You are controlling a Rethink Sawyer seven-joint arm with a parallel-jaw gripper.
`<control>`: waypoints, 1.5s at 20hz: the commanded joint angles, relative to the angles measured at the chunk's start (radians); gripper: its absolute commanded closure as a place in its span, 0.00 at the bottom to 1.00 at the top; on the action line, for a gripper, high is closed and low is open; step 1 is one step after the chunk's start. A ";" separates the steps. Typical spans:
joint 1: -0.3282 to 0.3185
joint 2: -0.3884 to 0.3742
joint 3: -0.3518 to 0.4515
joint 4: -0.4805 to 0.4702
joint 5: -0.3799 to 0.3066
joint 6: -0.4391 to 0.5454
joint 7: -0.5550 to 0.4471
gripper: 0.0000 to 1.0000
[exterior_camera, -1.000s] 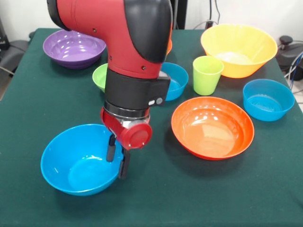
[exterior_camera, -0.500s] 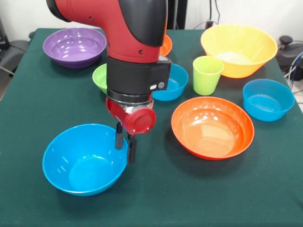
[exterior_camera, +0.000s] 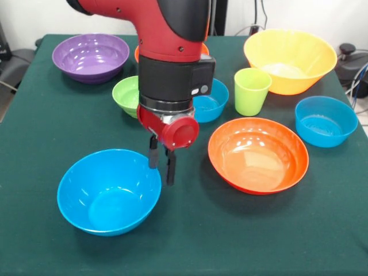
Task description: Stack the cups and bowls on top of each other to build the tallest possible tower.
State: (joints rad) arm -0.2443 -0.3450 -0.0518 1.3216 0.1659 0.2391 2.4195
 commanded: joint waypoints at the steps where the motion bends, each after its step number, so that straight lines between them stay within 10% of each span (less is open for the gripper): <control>1: 0.061 -0.061 0.002 0.134 -0.074 0.196 -0.009 0.00; 30: 0.105 -0.119 -0.099 0.381 -0.130 0.383 -0.025 0.00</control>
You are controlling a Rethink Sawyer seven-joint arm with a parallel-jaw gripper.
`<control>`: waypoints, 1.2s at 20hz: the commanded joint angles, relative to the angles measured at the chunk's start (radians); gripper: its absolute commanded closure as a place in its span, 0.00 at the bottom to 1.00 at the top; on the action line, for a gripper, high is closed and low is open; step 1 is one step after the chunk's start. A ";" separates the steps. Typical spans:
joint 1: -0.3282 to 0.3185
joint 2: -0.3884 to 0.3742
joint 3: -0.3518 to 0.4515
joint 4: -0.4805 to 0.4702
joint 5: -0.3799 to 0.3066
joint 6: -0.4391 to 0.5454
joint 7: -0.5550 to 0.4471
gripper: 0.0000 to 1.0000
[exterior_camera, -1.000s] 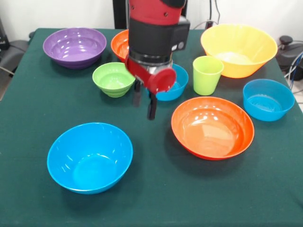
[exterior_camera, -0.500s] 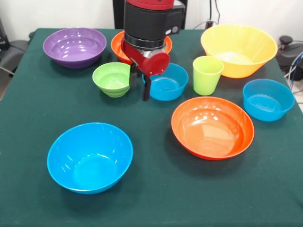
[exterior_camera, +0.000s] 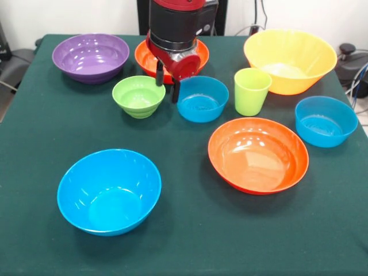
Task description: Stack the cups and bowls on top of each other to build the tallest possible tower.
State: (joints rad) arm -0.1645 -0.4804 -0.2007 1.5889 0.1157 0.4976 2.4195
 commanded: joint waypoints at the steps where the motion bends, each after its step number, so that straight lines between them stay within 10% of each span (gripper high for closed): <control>1: 0.029 0.014 0.049 0.126 -0.080 0.126 -0.019 0.00; 24: 0.005 0.135 0.080 0.284 -0.140 -0.096 0.019 0.00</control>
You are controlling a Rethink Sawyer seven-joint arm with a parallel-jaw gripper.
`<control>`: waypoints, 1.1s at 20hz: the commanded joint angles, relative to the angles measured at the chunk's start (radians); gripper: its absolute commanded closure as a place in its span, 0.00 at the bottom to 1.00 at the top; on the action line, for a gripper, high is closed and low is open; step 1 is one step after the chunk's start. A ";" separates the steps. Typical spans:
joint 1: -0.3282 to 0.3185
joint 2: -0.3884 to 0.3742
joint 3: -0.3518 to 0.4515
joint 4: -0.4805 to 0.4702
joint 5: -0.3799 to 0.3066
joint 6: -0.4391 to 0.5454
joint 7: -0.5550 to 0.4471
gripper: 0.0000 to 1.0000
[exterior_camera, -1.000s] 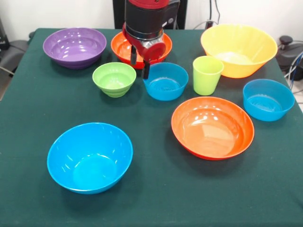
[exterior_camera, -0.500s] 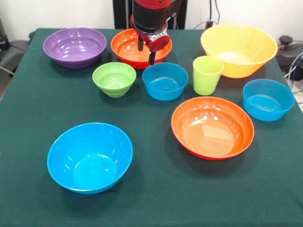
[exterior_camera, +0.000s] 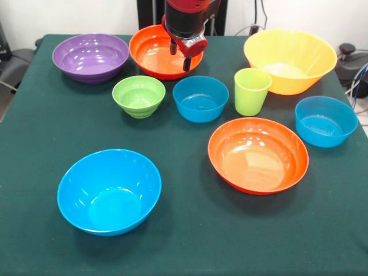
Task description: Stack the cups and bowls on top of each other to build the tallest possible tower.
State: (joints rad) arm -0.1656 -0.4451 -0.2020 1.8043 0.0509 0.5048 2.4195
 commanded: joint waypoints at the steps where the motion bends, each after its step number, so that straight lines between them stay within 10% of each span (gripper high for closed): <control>1: 0.009 0.100 0.076 0.069 -0.077 -0.100 0.021 0.00; 22: -0.047 -0.058 0.113 0.134 -0.067 -0.055 0.002 0.00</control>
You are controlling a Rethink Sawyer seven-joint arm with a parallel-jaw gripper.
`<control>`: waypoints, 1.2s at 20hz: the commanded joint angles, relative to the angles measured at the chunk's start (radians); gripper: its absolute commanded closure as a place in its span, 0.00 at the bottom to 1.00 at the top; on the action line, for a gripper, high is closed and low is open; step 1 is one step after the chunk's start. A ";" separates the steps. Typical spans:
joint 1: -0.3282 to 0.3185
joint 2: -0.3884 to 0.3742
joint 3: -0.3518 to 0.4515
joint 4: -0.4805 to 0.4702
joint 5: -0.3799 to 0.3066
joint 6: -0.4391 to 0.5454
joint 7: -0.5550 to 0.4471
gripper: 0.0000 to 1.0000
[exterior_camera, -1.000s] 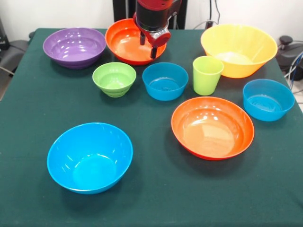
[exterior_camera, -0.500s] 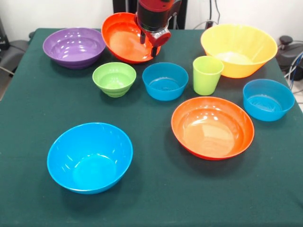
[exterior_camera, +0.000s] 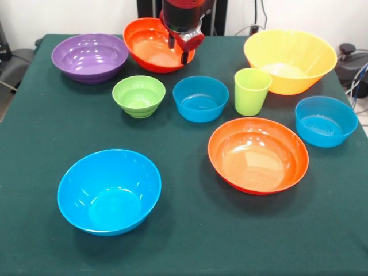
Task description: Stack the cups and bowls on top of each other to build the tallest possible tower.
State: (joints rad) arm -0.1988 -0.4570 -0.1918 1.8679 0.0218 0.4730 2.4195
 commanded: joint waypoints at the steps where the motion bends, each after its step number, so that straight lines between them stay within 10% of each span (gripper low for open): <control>1: -0.014 -0.064 0.103 0.076 -0.036 -0.009 -0.001 0.00; 11: -0.023 -0.123 0.104 0.107 -0.041 0.017 -0.013 0.00; 24: -0.026 0.027 0.055 0.064 -0.118 -0.110 0.004 0.00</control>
State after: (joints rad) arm -0.2162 -0.5313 -0.1927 1.9413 -0.0255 0.4651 2.4195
